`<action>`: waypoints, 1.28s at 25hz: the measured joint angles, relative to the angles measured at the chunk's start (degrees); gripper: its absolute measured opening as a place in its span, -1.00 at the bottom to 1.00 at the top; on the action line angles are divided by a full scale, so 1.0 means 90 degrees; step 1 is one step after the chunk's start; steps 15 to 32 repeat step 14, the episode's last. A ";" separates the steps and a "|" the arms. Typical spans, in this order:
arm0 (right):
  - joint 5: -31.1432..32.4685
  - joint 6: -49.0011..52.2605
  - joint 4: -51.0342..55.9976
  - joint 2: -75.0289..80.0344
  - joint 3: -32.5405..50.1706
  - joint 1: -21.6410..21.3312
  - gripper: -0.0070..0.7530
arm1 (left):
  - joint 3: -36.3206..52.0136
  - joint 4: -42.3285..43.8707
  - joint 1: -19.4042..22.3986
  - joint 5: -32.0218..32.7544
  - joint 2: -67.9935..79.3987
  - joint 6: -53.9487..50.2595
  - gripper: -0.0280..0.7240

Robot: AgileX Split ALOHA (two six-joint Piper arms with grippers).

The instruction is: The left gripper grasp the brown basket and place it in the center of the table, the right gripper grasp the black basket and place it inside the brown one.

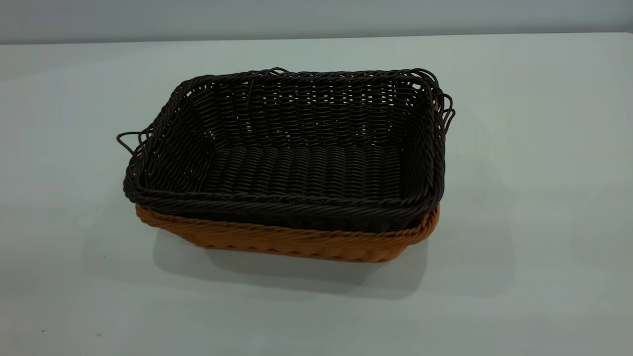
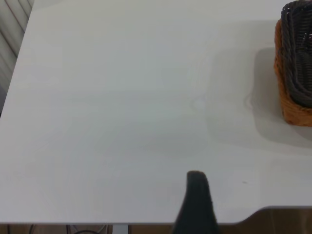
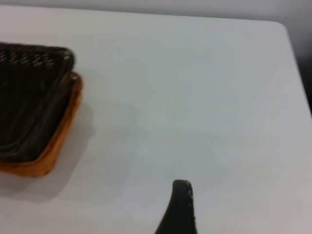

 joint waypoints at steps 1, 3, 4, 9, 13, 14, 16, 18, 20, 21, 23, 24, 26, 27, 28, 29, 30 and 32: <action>0.0000 0.0079 -0.0040 0.0000 0.0000 0.0000 0.57 | 0.0000 0.0000 0.0000 0.0000 0.0000 0.0000 0.51; 0.0000 0.0166 -0.0057 0.0000 0.0000 0.0000 0.57 | 0.0000 0.0000 0.0000 0.0000 0.0000 0.0000 0.51; 0.0000 0.0188 -0.0057 0.0000 0.0000 0.0000 0.57 | 0.0000 0.0000 0.0000 0.0000 0.0000 0.0000 0.51; -0.0005 0.0211 -0.0057 0.0000 0.0000 0.0000 0.57 | 0.0000 0.0000 0.0000 0.0000 0.0000 0.0000 0.51; -0.0005 0.0211 -0.0057 0.0000 0.0000 0.0000 0.57 | 0.0000 0.0000 0.0000 0.0000 0.0000 0.0000 0.51; -0.0005 0.0211 -0.0057 0.0000 0.0000 0.0000 0.57 | 0.0000 0.0000 0.0000 0.0000 0.0000 0.0000 0.51; -0.0005 0.0211 -0.0057 0.0000 0.0000 0.0000 0.57 | 0.0000 0.0000 0.0000 0.0000 0.0000 0.0000 0.51; -0.0005 0.0211 -0.0057 0.0000 0.0000 0.0000 0.57 | 0.0000 0.0000 0.0000 0.0000 0.0000 0.0000 0.51; -0.0005 0.0211 -0.0057 0.0000 0.0000 0.0000 0.57 | 0.0000 0.0000 0.0000 0.0000 0.0000 0.0000 0.51; -0.0005 0.0211 -0.0057 0.0000 0.0000 0.0000 0.57 | 0.0000 0.0000 0.0000 0.0000 0.0000 0.0000 0.51; -0.0005 0.0211 -0.0057 0.0000 0.0000 0.0000 0.57 | 0.0000 0.0000 0.0000 0.0000 0.0000 0.0000 0.51; -0.0005 0.0211 -0.0057 0.0000 0.0000 0.0000 0.57 | 0.0000 0.0000 0.0000 0.0000 0.0000 0.0000 0.51; -0.0005 0.0211 -0.0057 0.0000 0.0000 0.0000 0.57 | 0.0000 0.0000 0.0000 0.0000 0.0000 0.0000 0.51; -0.0005 0.0211 -0.0057 0.0000 0.0000 0.0000 0.57 | 0.0000 0.0000 0.0000 0.0000 0.0000 0.0000 0.51; -0.0005 0.0211 -0.0057 0.0000 0.0000 0.0000 0.57 | 0.0000 0.0000 0.0000 0.0000 0.0000 0.0000 0.51; -0.0005 0.0211 -0.0057 0.0000 0.0000 0.0000 0.57 | 0.0000 0.0000 0.0000 0.0000 0.0000 0.0000 0.51; -0.0005 0.0211 -0.0057 0.0000 0.0000 0.0000 0.57 | 0.0000 0.0000 0.0000 0.0000 0.0000 0.0000 0.51; -0.0005 0.0211 -0.0057 0.0000 0.0000 0.0000 0.57 | 0.0000 0.0000 0.0000 0.0000 0.0000 0.0000 0.51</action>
